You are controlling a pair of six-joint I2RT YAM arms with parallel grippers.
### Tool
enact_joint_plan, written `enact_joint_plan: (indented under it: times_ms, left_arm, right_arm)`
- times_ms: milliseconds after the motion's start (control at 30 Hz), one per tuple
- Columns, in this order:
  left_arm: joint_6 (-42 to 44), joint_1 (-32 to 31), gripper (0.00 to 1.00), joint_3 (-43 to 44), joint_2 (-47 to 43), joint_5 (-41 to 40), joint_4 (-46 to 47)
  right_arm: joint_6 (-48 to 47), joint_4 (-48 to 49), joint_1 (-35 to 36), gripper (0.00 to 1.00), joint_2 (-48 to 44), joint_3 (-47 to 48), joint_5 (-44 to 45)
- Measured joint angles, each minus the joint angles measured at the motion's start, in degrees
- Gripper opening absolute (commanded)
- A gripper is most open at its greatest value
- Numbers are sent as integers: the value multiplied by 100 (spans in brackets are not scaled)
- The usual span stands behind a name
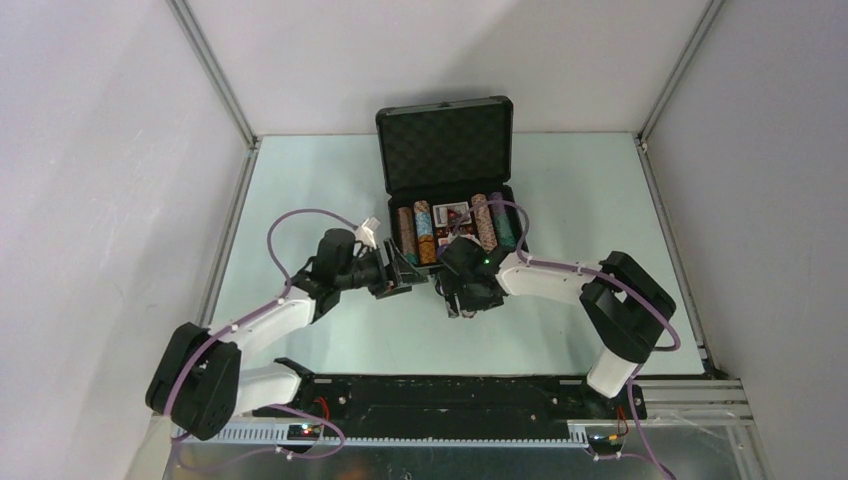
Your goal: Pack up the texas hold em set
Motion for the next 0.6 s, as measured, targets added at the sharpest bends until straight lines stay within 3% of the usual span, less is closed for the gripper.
enact_joint_plan:
  times_ms: [333, 600]
  left_arm:
    - [-2, 0, 72, -55, -129, -79, 22]
    - [-2, 0, 72, -94, -149, -105, 22]
  right_arm:
    - [0, -214, 243, 64, 319, 317, 485]
    - [28, -289, 304, 62, 389, 389, 608]
